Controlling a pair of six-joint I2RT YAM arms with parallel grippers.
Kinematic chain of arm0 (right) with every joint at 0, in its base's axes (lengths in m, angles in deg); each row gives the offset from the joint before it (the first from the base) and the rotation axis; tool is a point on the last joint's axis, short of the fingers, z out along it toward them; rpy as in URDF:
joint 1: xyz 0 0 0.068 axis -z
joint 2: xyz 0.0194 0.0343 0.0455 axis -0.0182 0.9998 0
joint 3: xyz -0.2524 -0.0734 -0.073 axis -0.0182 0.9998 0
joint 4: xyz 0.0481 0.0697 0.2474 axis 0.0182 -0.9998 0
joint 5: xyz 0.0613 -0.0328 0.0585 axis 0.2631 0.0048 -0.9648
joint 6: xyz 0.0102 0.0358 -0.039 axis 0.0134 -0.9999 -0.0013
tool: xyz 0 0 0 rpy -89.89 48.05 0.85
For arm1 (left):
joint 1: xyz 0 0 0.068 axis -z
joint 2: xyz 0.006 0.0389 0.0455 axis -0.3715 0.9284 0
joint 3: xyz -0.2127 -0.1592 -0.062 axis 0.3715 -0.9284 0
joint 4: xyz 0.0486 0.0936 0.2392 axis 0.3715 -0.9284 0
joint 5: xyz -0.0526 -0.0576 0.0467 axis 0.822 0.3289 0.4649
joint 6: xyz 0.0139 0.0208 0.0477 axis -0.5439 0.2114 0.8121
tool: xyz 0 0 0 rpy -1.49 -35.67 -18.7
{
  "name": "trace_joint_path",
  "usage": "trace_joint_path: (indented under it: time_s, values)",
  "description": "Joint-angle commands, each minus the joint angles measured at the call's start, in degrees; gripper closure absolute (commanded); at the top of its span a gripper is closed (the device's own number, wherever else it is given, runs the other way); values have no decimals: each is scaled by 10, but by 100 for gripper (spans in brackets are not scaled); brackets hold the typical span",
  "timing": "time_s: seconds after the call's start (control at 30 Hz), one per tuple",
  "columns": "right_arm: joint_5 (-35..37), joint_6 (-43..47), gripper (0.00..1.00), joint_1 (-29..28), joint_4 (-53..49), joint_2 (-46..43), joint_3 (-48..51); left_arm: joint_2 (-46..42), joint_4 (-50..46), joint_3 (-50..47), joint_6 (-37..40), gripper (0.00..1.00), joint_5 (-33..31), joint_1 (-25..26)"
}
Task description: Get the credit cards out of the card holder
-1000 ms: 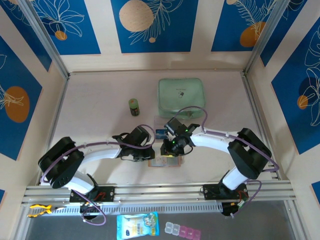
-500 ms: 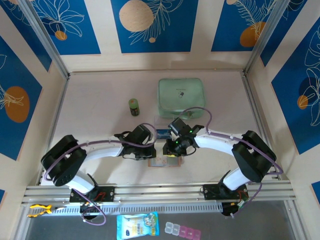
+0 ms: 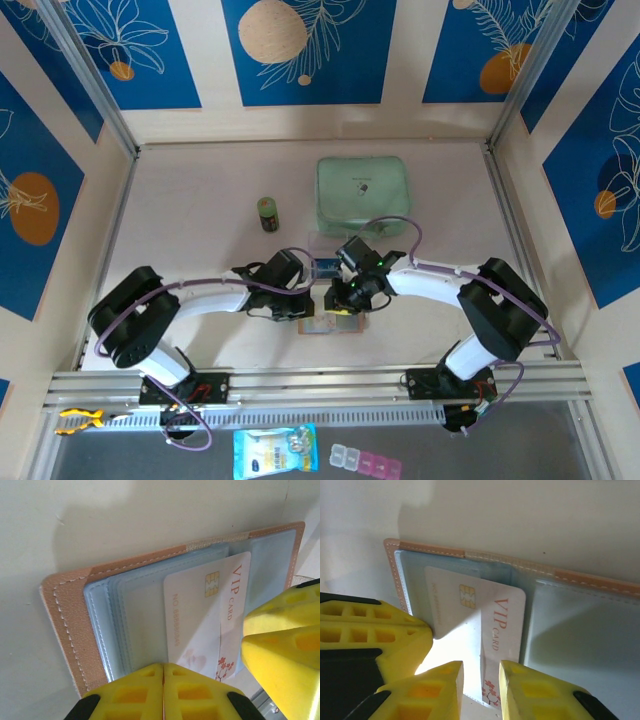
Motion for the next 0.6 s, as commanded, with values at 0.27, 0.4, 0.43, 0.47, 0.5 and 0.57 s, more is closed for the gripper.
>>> trace_joint_path:
  time_s: [0.27, 0.4, 0.43, 0.47, 0.5, 0.57]
  values:
    - [-21, 0, 74, 14, 5, 10, 14, 15, -42, 8, 10, 94, -7, -3]
    - [-31, 4, 74, 17, 10, 22, 14, 17, -44, 11, 10, 93, -9, -3]
    - [-32, 6, 74, 17, 9, 24, 14, 18, -46, 11, 11, 93, -8, -3]
    - [-32, 8, 74, 17, 10, 25, 14, 18, -46, 11, 11, 94, -8, -3]
    - [-33, 9, 74, 18, 12, 26, 15, 18, -48, 11, 11, 94, -9, -3]
    - [-39, 11, 74, 19, 18, 26, 16, 17, -49, 10, 9, 93, -10, -3]
